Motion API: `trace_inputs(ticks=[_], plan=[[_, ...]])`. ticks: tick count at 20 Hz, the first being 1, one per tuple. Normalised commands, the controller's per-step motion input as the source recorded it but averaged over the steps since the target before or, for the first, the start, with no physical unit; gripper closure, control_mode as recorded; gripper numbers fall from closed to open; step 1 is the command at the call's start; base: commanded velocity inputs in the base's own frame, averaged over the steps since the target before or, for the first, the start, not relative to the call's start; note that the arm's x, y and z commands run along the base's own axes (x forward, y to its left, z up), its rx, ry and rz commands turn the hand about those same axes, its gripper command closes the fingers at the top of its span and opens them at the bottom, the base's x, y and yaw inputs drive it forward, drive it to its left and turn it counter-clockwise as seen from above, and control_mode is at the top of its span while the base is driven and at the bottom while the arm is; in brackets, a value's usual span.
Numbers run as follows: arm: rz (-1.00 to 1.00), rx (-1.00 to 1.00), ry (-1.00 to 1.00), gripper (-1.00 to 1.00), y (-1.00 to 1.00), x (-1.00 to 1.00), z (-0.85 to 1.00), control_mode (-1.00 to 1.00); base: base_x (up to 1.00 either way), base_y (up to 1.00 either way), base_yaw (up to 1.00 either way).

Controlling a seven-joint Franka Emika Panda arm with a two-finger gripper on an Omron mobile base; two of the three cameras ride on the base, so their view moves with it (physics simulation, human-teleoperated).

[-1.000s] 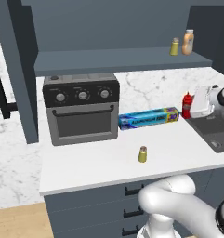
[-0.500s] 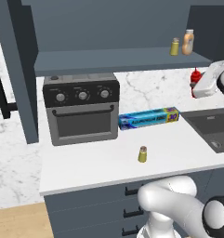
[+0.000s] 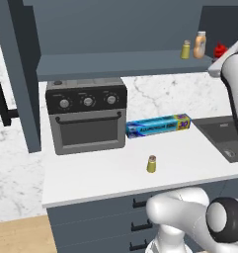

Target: Put the shaker and condiment bottle from the counter next to their counterparts in the cabinet.

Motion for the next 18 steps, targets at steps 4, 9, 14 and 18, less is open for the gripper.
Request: trace_inputs(ticks=[4, 9, 14, 18], plan=[[-0.22, 0.19, -0.10, 1.00, -0.42, 0.36, 0.06, -1.00, 0.00, 0.00, 0.00], [-0.18, 0.22, -0.02, 1.00, -0.22, 0.58, 0.00, -1.00, 0.00, 0.00, 0.00], [-0.22, 0.19, -0.07, 1.00, -0.11, 0.16, 0.11, -1.00, 0.00, 0.00, 0.00], [-0.15, 0.16, -0.04, 1.00, -0.19, 0.23, -0.01, -1.00, 0.00, 0.00, 0.00]])
